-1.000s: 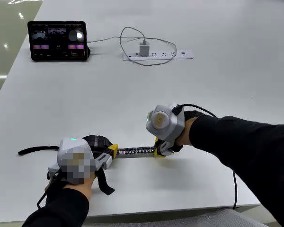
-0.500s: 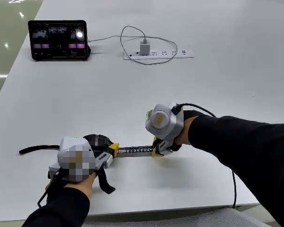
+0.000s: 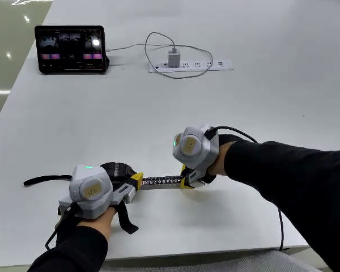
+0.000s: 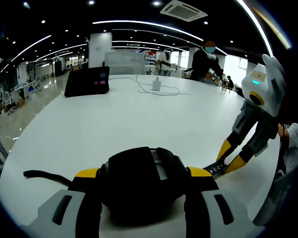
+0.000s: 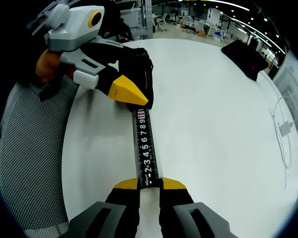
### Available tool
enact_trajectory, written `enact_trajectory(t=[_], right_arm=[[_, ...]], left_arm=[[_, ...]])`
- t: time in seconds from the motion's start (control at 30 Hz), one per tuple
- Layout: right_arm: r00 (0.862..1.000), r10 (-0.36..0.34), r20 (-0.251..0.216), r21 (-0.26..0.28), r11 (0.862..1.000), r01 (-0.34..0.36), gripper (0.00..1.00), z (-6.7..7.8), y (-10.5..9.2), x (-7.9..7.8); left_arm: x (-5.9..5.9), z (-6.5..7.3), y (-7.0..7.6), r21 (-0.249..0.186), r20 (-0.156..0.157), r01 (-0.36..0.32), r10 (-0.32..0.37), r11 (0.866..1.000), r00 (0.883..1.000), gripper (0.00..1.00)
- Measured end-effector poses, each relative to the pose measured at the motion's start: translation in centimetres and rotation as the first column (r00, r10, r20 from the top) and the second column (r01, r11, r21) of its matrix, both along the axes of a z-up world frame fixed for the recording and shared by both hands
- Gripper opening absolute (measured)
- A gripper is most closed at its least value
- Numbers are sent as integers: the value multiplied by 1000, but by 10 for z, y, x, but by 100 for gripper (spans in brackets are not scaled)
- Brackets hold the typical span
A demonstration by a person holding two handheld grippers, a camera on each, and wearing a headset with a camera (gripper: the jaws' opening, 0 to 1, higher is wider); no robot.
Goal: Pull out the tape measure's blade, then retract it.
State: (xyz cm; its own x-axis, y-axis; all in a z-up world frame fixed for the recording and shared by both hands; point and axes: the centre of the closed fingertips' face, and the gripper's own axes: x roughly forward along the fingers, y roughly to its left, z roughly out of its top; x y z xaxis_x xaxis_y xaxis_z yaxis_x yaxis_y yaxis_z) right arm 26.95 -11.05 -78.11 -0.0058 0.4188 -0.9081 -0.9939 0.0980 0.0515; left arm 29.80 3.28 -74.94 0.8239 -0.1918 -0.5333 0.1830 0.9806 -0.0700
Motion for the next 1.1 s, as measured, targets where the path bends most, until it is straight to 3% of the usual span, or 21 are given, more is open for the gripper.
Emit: enact_trajectory(t=[0.57, 0.63, 1.1], right_arm=[[1000, -14, -12, 4, 1000, 14, 11, -1, 6, 0], [1000, 19, 0, 2, 1000, -19, 11, -1, 6, 0], [1000, -8, -8, 14, 1000, 8, 10, -2, 11, 1]], left_arm=[[0, 0, 1, -2, -1, 1, -1, 1000, 1000, 63], [0, 0, 1, -2, -1, 1, -1, 1000, 1000, 63], [0, 0, 1, -2, -3, 4, -4, 1000, 1000, 63]])
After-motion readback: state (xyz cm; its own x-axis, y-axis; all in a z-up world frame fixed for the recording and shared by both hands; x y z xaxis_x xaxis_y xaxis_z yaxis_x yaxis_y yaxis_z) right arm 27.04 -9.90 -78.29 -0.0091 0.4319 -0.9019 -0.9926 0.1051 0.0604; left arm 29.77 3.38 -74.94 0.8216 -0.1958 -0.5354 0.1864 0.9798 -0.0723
